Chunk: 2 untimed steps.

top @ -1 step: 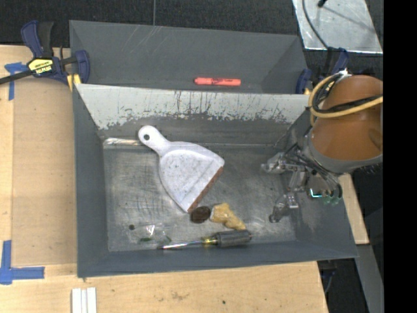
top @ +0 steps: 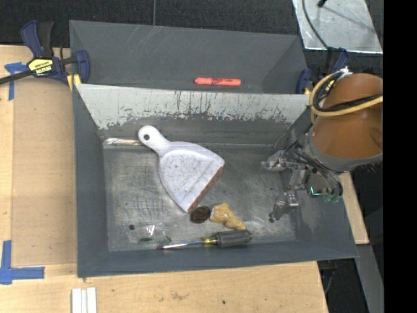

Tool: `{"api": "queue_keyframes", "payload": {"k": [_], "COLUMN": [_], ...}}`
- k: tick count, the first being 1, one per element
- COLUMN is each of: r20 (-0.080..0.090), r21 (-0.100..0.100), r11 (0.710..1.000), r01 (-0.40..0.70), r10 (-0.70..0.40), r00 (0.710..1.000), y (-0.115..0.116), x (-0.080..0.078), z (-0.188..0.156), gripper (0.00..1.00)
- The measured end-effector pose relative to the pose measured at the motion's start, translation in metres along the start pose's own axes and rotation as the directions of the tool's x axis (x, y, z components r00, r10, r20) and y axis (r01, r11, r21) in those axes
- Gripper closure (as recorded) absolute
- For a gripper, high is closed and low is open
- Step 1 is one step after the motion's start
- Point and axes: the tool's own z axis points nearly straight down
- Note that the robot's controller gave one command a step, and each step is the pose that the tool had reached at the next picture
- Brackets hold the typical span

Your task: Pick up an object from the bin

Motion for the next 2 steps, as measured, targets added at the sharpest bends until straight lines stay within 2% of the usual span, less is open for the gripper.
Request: {"api": "queue_keyframes", "payload": {"k": [1, 2], "r20": [0.000, 0.008], "r21": [0.001, 0.000], "r11": [0.999, 0.992], "r01": [0.048, 0.127], "r10": [-0.048, -0.127], "r00": [0.999, 0.992], "y": [0.037, 0.058], "x": [0.010, 0.014], "z": [0.004, 0.046], "gripper": [0.00, 0.00]}}
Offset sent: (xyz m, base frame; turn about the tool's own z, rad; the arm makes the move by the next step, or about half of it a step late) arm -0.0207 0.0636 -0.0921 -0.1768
